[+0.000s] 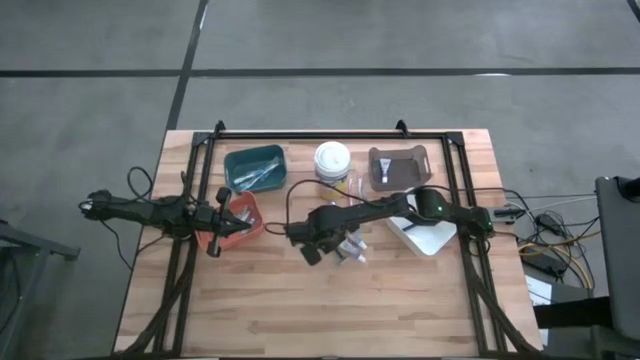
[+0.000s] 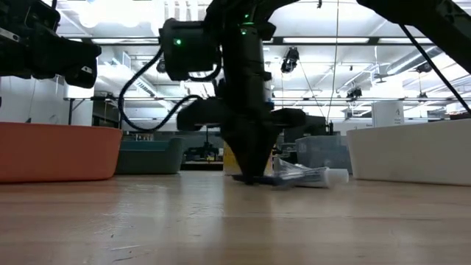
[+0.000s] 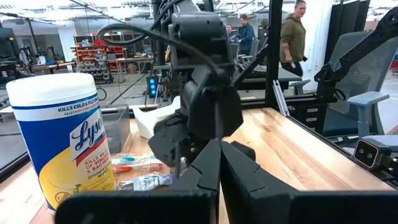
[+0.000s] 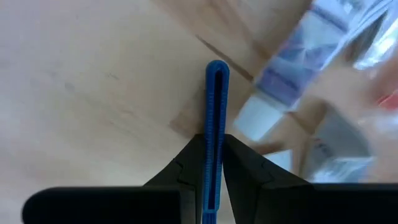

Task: Pick & Place Travel size toiletries
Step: Put the razor into the white bin

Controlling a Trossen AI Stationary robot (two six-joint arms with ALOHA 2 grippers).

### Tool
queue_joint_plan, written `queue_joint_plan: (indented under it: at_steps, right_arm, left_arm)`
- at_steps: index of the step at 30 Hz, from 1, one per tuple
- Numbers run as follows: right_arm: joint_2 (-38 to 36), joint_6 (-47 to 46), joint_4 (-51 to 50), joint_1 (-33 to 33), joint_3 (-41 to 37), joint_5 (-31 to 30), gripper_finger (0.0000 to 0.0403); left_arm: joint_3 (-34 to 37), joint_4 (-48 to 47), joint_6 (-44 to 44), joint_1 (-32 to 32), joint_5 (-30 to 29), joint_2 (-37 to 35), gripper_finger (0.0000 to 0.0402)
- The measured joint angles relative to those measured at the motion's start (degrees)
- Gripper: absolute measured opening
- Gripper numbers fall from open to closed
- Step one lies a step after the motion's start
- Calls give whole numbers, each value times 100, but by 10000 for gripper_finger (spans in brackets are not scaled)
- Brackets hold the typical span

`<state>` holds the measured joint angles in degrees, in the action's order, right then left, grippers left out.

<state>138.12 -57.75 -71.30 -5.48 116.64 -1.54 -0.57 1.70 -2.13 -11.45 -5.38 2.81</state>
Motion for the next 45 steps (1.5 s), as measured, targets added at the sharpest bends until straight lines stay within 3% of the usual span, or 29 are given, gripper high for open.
queue_joint_plan:
  at_steps: [3,10,22,37,45]
  right_arm:
    - [-146,467,-78,-66,4,-199,43]
    - [-579,418,-324,-175,0,-711,42]
    - [-1904,994,-640,-173,-486,-745,19]
    - [-4565,46,-222,422,-2754,-761,19]
    - [-5568,582,456,501,-4018,-865,19]
  left_arm:
    - [0,0,0,-1,-1,0,7]
    - [0,2,1,0,-1,1,7]
    - [-1,10,1,-1,-1,4,7]
    - [1,13,1,0,-1,2,7]
    - [-1,13,0,0,-2,2,7]
